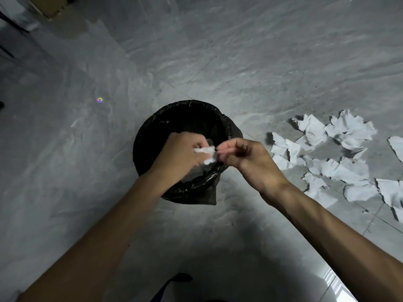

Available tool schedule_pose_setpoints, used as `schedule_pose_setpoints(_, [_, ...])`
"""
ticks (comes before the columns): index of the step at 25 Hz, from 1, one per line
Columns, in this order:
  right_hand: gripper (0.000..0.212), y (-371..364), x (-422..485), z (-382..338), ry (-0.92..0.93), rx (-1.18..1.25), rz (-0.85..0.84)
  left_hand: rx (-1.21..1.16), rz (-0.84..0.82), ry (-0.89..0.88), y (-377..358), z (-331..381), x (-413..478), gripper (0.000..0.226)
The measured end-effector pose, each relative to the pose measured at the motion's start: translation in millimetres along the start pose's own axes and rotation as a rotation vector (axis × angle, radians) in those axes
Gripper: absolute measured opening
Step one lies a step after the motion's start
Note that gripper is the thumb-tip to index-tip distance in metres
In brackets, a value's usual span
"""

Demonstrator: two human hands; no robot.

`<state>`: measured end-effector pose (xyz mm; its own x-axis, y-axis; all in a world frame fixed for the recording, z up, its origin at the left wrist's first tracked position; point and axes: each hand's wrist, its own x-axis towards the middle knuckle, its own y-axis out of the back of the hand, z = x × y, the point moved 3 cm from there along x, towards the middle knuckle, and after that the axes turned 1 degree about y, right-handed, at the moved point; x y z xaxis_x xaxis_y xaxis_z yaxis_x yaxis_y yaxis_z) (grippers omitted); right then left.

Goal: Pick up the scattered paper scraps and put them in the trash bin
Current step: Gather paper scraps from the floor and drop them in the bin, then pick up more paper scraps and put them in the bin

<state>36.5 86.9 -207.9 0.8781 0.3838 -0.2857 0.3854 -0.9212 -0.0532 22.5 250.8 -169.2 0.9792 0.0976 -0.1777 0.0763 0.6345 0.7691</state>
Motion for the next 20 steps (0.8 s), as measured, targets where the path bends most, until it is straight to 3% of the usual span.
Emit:
schedule_pose_setpoints(2, [0.022, 9.2, 0.1, 3.6, -0.011, -0.011, 0.066, 0.085, 0.150, 0.090, 15.5, -13.0, 7.6, 0.012])
schedule_pose_setpoints(5, [0.024, 38.1, -3.7, 18.2, -0.055, -0.095, 0.191, 0.397, 0.137, 0.162, 9.1, -12.4, 18.7, 0.062])
schedule_pose_setpoints(7, [0.021, 73.1, -10.2, 36.0, -0.065, -0.252, 0.270, 0.439, 0.223, 0.026, -8.6, 16.2, 26.7, 0.068])
schedule_pose_setpoints(9, [0.025, 123.5, -24.9, 63.2, -0.072, -0.599, 0.325, 0.472, 0.307, -0.173, -29.8, 55.9, 35.4, 0.060])
schedule_pose_setpoints(11, [0.048, 169.3, -44.7, 98.5, -0.103, -0.935, 0.237, 0.492, 0.321, -0.302, -54.1, 88.4, 44.6, 0.055])
schedule_pose_setpoints(13, [0.071, 193.2, -60.2, 134.9, -0.173, -1.115, 0.049, 0.461, 0.265, -0.387, -80.7, 106.9, 50.9, 0.053])
schedule_pose_setpoints(15, [0.077, 201.0, -64.4, 160.1, -0.212, -1.218, -0.056, 0.365, 0.108, -0.438, -112.2, 113.2, 54.8, 0.055])
schedule_pose_setpoints(18, [0.068, 206.4, -58.9, 177.4, -0.191, -1.281, -0.013, 0.253, -0.197, -0.372, -159.9, 102.6, 68.1, 0.066])
schedule_pose_setpoints(20, [0.054, 207.8, -59.6, 179.9, -0.163, -1.176, 0.025, 0.271, -0.269, -0.334, -186.2, 91.4, 82.2, 0.072])
